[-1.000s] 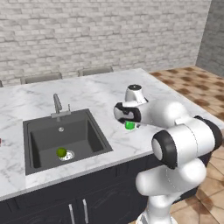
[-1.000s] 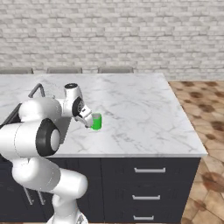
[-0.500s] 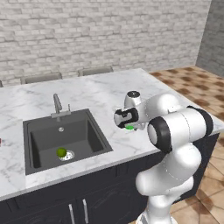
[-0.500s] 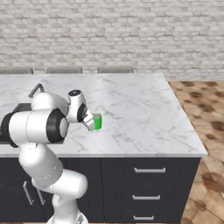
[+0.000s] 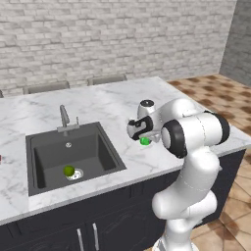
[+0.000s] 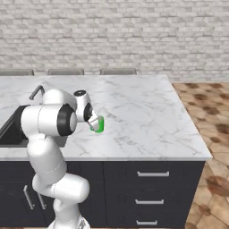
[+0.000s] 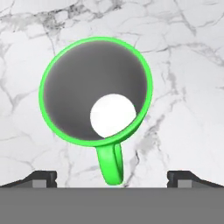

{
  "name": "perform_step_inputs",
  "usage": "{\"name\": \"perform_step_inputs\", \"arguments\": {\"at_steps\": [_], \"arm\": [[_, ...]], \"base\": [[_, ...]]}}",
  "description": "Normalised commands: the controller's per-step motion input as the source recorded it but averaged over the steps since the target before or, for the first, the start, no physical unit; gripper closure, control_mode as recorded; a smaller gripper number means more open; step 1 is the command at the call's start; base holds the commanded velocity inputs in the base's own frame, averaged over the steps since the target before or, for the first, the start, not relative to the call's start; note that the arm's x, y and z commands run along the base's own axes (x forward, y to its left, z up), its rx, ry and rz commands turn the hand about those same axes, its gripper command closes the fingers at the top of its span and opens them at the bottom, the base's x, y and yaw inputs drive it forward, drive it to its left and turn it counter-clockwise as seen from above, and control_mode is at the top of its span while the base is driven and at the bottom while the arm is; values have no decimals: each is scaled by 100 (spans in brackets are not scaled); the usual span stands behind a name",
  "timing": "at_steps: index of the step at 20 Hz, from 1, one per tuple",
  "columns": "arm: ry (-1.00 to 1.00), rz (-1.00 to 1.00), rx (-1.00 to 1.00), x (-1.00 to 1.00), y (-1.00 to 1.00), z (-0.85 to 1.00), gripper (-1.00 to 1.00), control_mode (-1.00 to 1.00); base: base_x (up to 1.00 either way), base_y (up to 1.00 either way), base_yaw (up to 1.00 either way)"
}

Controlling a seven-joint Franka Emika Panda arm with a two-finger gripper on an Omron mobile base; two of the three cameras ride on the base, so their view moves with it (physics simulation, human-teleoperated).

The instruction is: Clear the mugs and bowl far away from the sink.

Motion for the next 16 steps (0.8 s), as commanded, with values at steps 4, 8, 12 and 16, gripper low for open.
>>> {"name": "perform_step_inputs", "arguments": {"at_steps": [4, 8, 12, 16], "arm": [[0, -3, 0, 23, -7, -17, -100, -100], [0, -2, 0, 15, -13, -18, -100, -100], [0, -3, 0, 11, -3, -17, -100, -100], [-1, -2, 0, 0, 0, -2, 100, -100]], "base": [[0, 0, 0], [0, 0, 0], [0, 0, 0], [0, 0, 0]]}}
